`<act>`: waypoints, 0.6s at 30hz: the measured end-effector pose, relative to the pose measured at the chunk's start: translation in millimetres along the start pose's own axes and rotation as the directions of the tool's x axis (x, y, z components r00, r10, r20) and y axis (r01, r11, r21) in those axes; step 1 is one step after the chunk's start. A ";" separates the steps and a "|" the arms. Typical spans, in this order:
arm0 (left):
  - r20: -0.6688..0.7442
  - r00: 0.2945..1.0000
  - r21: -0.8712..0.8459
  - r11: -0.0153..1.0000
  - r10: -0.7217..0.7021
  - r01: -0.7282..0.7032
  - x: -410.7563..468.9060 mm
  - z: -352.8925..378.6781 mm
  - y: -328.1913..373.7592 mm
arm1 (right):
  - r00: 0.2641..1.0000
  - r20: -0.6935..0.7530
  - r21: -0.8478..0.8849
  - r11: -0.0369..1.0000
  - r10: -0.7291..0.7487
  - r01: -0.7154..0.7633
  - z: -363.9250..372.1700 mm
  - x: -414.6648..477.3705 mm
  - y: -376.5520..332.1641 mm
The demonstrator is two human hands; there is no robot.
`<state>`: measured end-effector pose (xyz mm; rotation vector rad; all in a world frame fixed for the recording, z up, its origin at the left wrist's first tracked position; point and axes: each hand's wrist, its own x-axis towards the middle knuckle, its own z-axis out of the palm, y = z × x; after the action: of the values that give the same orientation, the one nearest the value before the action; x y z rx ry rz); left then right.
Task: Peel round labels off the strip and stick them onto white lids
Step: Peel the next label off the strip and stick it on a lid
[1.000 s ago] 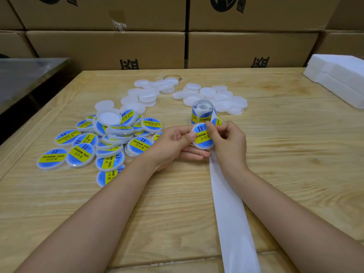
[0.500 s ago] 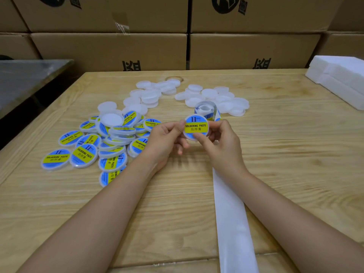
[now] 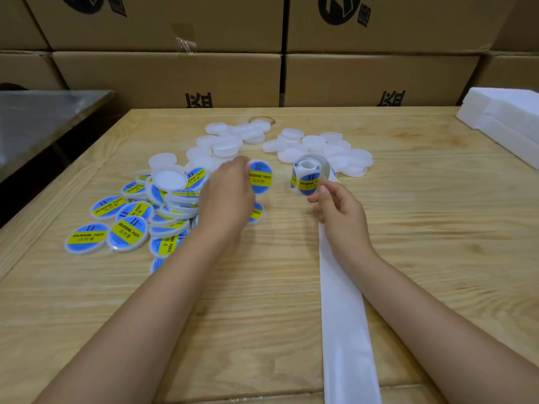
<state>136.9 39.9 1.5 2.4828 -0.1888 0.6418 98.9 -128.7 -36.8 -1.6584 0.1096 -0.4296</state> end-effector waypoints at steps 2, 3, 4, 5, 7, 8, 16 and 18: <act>-0.006 0.998 0.149 0.987 -0.066 0.067 8.3 -6.6 -13.9 | 0.999 0.041 -0.048 0.999 0.005 -0.003 0.4 -0.9 0.4; -0.002 0.995 0.212 0.972 -0.104 0.102 11.6 -9.8 -20.7 | 0.998 0.056 -0.069 0.998 0.006 -0.002 1.0 -1.5 0.5; 0.008 0.990 0.267 0.954 -0.143 0.136 13.7 -12.6 -26.3 | 0.998 0.062 -0.079 0.997 0.010 -0.005 1.1 -1.7 0.4; 0.020 0.984 0.313 0.936 -0.178 0.164 15.0 -14.7 -30.9 | 0.998 0.062 -0.083 0.997 0.016 -0.011 1.0 -1.5 0.1; 0.018 0.978 0.370 0.910 -0.208 0.187 14.9 -17.7 -38.5 | 0.998 0.060 -0.083 0.996 0.025 -0.020 0.6 -0.6 -0.3; -0.007 0.979 0.383 0.904 -0.202 0.190 14.6 -19.4 -41.4 | 0.998 0.063 -0.085 0.996 0.028 -0.022 0.1 -0.8 -0.5; 0.097 0.980 0.369 0.921 -0.174 0.127 68.0 -14.5 -42.9 | 0.996 0.081 -0.118 0.993 0.020 -0.011 0.4 -3.7 -3.6; 0.231 0.954 0.373 0.923 -0.190 0.094 83.8 -1.7 -46.3 | 0.996 0.084 -0.128 0.992 0.020 -0.009 -0.2 -4.8 -3.6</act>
<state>221.9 79.8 20.8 2.9002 0.0163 0.3005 93.8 -126.9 -34.2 -1.7977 0.0873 -0.3461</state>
